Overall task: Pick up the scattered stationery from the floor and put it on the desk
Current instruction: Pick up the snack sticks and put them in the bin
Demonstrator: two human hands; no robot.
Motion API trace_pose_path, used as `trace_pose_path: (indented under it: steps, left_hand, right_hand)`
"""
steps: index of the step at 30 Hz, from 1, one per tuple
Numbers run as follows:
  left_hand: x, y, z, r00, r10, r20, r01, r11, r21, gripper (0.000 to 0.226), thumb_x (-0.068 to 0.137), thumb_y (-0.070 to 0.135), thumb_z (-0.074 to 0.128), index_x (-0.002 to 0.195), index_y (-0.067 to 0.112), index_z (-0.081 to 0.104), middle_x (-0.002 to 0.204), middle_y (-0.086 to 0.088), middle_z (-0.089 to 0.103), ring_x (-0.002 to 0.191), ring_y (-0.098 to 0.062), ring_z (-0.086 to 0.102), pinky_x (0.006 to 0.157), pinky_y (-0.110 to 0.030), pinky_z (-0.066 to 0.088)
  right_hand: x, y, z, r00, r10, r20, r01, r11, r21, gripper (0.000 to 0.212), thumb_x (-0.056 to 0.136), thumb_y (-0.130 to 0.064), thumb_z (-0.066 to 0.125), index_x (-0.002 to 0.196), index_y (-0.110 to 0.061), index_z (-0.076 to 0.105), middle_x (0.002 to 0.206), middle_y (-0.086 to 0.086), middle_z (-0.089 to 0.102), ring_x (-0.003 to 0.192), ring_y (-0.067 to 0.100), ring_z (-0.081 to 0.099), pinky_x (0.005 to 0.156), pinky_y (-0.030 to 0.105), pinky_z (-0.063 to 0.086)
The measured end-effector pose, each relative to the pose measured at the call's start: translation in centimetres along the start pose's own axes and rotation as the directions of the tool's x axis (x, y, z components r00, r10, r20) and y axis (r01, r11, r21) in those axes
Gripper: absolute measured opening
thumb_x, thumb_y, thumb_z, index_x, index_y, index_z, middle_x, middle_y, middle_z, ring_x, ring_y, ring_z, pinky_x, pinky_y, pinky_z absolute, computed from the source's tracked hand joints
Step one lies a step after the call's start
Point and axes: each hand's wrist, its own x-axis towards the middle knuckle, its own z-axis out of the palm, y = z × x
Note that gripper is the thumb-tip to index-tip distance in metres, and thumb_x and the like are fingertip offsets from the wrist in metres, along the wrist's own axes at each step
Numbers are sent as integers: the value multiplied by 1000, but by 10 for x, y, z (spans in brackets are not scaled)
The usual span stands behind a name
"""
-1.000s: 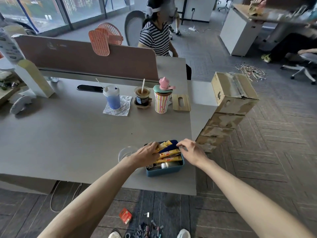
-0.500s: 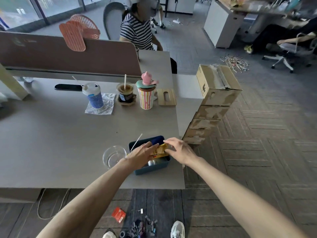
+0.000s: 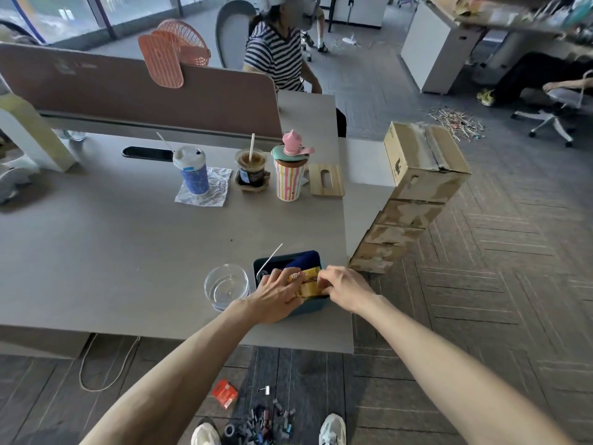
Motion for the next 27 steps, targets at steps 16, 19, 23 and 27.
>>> trace_pose_path:
  steps: [16, 19, 23, 27]
  left_hand:
    - [-19, -28, -12, 960, 115, -255, -103, 993, 61, 34, 79, 42, 70, 101, 18, 63, 93, 1, 64, 87, -24, 60, 73, -37, 45]
    - [-11, -21, -9, 957, 99, -274, -68, 991, 118, 37, 75, 49, 70, 90, 16, 64, 83, 1, 64, 77, -23, 60, 67, -36, 48]
    - [-3, -16, -4, 958, 21, -286, 18, 991, 134, 47, 68, 60, 70, 81, 15, 62, 78, 2, 64, 71, -21, 59, 63, -34, 47]
    - [6, -7, 4, 946, -9, -325, 38, 996, 83, 58, 69, 72, 50, 78, 16, 59, 75, 2, 62, 67, -20, 57, 60, -34, 48]
  right_hand:
    - [2, -20, 7, 996, -88, 7, 88, 994, 67, 34, 91, -34, 65, 121, -20, 65, 128, 4, 60, 116, 19, 51, 99, 38, 40]
    - [3, -17, 11, 995, -99, -31, 100, 994, 46, 28, 90, -28, 68, 115, -17, 66, 122, 3, 62, 109, 17, 53, 96, 37, 43]
    - [1, -7, 9, 993, -117, -27, 116, 993, -8, 15, 91, -23, 66, 105, -18, 65, 116, 2, 64, 104, 16, 53, 94, 39, 44]
    - [1, 0, 1, 996, -94, 13, 94, 989, -112, 15, 93, -22, 62, 107, -16, 62, 113, 5, 63, 103, 19, 52, 92, 38, 43]
